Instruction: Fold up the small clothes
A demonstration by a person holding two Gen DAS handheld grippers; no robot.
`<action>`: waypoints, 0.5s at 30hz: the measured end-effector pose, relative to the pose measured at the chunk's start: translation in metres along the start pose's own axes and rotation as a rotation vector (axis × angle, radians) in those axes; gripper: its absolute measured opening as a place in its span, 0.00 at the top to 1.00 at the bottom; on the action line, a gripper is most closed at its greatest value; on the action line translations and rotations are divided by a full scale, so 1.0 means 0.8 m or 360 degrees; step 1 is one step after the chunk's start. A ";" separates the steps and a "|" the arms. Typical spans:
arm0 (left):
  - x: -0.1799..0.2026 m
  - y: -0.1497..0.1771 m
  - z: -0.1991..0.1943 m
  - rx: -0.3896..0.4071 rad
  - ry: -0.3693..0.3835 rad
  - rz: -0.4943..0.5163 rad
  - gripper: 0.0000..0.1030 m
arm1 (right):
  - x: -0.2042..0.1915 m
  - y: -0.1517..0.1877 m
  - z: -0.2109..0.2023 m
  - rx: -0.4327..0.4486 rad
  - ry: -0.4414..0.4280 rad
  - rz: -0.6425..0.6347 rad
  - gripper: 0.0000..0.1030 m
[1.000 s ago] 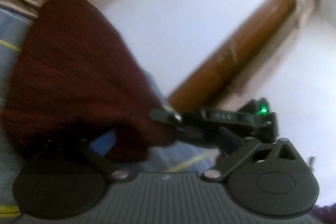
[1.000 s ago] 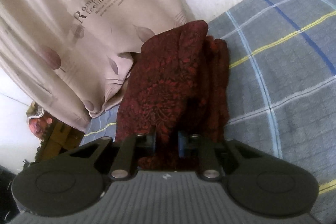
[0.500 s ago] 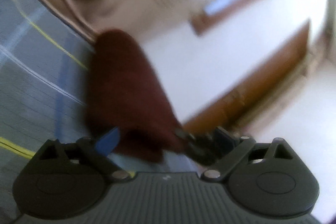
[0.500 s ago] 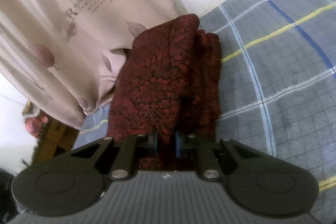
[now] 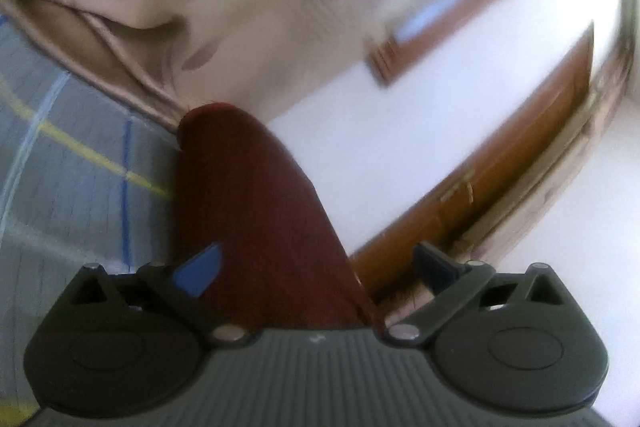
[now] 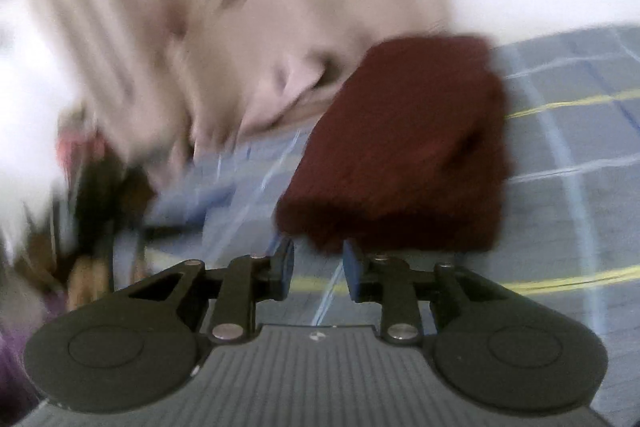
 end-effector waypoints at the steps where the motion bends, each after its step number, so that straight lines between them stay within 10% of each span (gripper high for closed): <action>1: -0.003 -0.009 0.015 -0.0039 0.0041 0.0024 0.00 | -0.009 0.003 0.017 -0.0033 0.0045 -0.0075 0.69; 7: -0.026 -0.019 0.093 -0.0379 0.0126 -0.0037 0.00 | -0.019 -0.015 0.084 -0.0035 0.0341 -0.0350 0.65; 9: -0.020 -0.021 0.109 -0.0465 0.0184 0.0028 0.00 | -0.023 -0.021 0.097 -0.0016 0.0376 -0.0434 0.50; 15: -0.019 -0.027 0.137 -0.0682 0.0217 0.0060 0.00 | -0.026 -0.030 0.131 -0.0063 0.0198 -0.0451 0.37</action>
Point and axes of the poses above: each gripper's, at about its wrist camera, not at the fingertips, and z roughly the way its jaws point, x to its right, y to its underside, the point moved 9 cm from there along z, roughly the way its jaws point, and after that the axes turned 9 degrees about -x, right-handed, at the moved point
